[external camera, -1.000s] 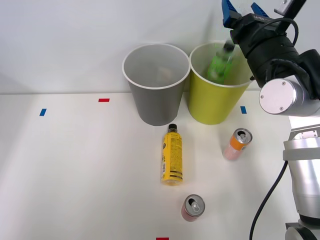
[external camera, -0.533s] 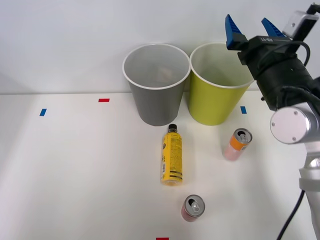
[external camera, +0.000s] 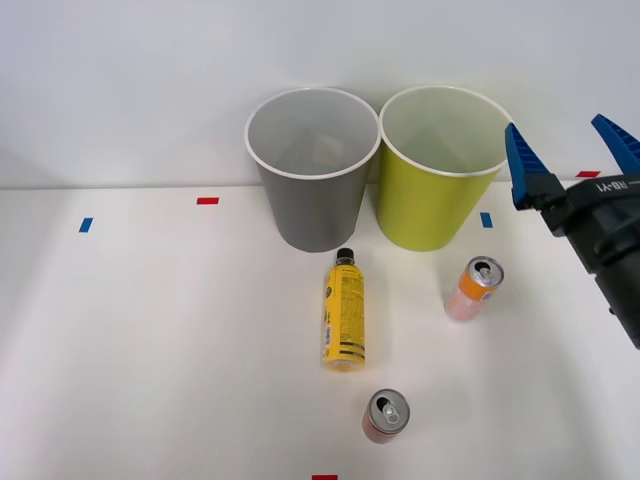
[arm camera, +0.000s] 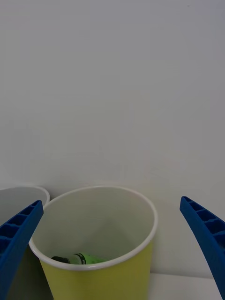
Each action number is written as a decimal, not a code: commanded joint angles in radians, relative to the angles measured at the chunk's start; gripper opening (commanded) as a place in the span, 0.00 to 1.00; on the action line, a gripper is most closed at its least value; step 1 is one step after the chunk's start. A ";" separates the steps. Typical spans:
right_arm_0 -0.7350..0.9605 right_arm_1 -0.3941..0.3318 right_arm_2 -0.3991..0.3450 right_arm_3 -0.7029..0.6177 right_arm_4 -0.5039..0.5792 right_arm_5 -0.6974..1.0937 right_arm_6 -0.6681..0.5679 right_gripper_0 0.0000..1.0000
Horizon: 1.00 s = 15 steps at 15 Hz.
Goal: Put cans in the gray bin, plastic bottles in the light green bin
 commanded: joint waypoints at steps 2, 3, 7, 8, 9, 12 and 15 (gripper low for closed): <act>0.203 -0.064 -0.020 -0.061 -0.015 -0.094 0.002 1.00; 0.252 -0.070 -0.018 -0.065 -0.015 -0.120 0.004 1.00; 0.426 -0.076 -0.006 -0.070 -0.014 -0.192 0.015 1.00; 0.467 -0.073 0.008 -0.069 -0.012 -0.201 0.015 1.00; 0.501 -0.067 0.014 -0.069 -0.011 -0.204 0.016 1.00; 0.576 -0.035 0.014 -0.069 -0.011 -0.221 0.019 1.00; 0.616 0.039 0.015 -0.069 0.000 -0.221 0.030 1.00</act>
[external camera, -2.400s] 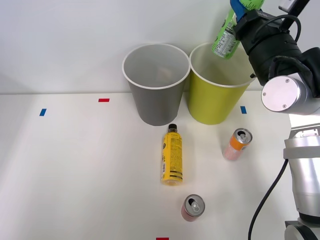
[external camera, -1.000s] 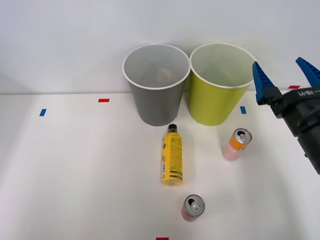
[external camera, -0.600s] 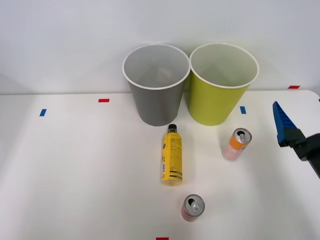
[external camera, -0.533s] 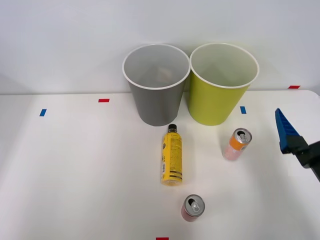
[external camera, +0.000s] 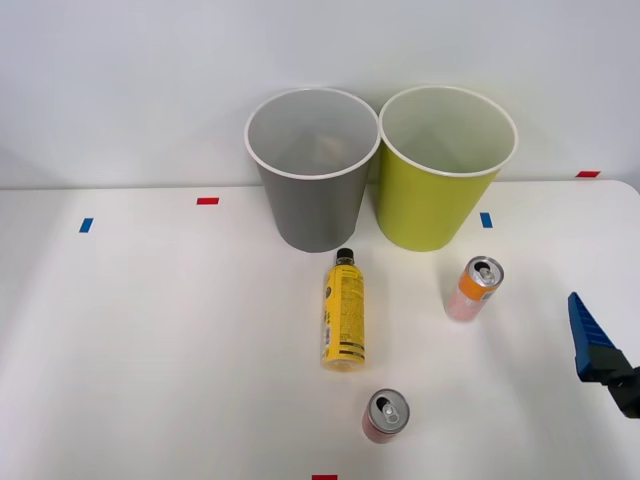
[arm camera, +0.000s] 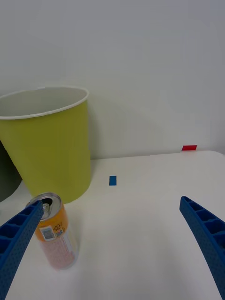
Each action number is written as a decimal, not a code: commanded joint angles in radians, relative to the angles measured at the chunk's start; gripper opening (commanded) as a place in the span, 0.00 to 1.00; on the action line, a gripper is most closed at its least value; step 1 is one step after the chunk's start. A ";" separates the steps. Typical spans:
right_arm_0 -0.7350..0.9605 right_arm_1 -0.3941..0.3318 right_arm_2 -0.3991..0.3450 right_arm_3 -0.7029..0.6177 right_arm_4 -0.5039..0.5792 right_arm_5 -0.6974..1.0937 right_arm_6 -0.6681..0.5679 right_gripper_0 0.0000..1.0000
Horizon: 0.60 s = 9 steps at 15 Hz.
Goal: Put cans in the gray bin, plastic bottles in the light green bin
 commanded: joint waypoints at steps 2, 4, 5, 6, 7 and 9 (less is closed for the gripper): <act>0.039 0.089 0.014 0.001 0.020 0.000 0.024 1.00; 0.044 0.109 0.032 0.001 0.029 0.000 0.035 1.00; 0.053 0.122 0.040 0.001 0.034 0.000 0.043 1.00; 0.059 0.135 0.043 0.001 0.040 0.001 0.049 1.00; 0.062 0.147 0.046 0.001 0.049 0.001 0.052 1.00; 0.045 0.162 0.046 0.032 0.113 0.001 0.046 1.00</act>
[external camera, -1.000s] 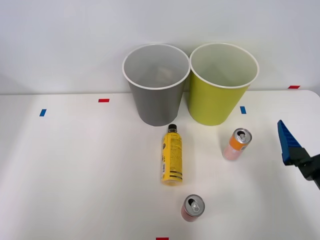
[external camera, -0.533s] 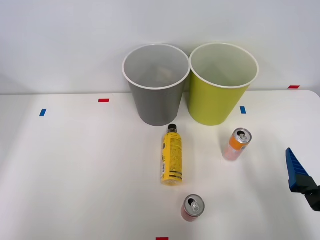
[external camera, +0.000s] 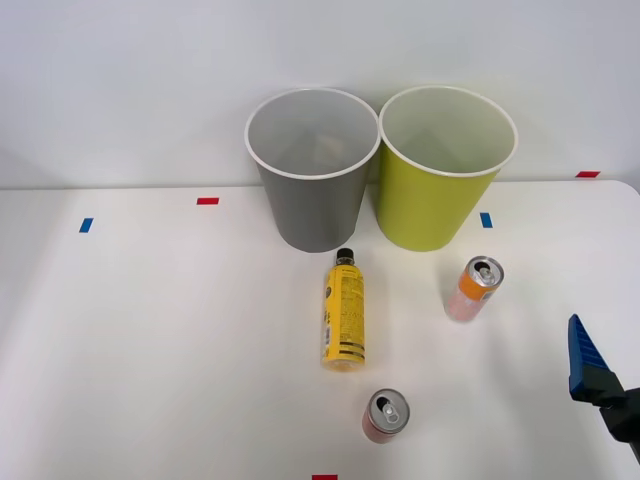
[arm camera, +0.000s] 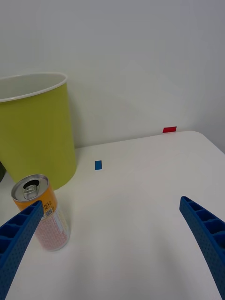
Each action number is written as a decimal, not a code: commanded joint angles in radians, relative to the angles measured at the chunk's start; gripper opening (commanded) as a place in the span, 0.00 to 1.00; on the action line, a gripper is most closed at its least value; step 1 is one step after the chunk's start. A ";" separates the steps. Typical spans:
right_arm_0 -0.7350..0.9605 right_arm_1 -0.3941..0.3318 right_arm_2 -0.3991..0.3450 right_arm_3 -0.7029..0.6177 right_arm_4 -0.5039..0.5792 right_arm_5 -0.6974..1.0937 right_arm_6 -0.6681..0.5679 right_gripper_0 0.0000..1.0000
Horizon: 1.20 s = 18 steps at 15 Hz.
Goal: Put cans in the gray bin, plastic bottles in the light green bin
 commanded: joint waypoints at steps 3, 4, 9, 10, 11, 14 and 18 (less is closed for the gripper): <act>-0.034 0.063 0.012 0.054 0.196 -0.001 -0.074 1.00; -0.033 0.067 0.023 0.063 0.236 -0.001 -0.119 1.00; -0.013 0.049 0.083 0.240 0.463 -0.215 -0.258 1.00; 0.001 0.038 0.097 0.275 0.486 -0.277 -0.287 1.00; 0.007 0.033 0.104 0.313 0.506 -0.335 -0.300 1.00; -0.017 -0.008 0.143 0.456 0.509 -0.512 -0.300 1.00; -0.026 -0.025 0.152 0.514 0.533 -0.565 -0.337 1.00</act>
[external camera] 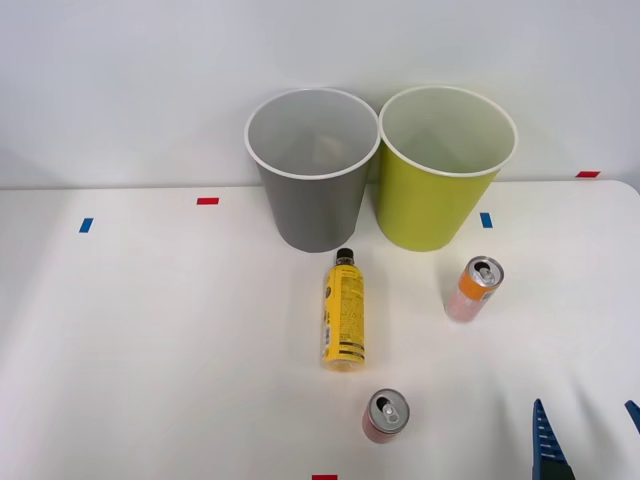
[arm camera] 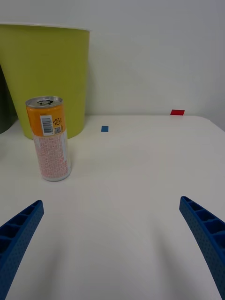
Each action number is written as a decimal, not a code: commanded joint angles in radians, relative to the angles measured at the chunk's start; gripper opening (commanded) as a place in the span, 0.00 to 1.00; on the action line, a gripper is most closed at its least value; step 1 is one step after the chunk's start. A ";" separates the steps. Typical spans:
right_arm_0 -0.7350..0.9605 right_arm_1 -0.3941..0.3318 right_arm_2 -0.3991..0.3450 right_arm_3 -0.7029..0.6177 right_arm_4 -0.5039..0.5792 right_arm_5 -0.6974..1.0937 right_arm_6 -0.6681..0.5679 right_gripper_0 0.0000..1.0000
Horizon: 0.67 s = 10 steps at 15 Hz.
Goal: Put cans in the gray bin, plastic bottles in the light green bin
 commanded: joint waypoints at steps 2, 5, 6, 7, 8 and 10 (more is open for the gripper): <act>-0.021 -0.005 0.020 0.060 0.032 -0.058 -0.116 1.00; -0.041 -0.013 0.030 0.120 0.064 -0.120 -0.203 1.00; -0.032 -0.014 0.033 0.121 0.072 -0.137 -0.203 1.00; -0.021 -0.014 0.039 0.121 0.073 -0.150 -0.208 1.00; -0.011 -0.014 0.043 0.121 0.075 -0.152 -0.209 1.00; 0.006 -0.014 0.048 0.121 0.084 -0.152 -0.211 1.00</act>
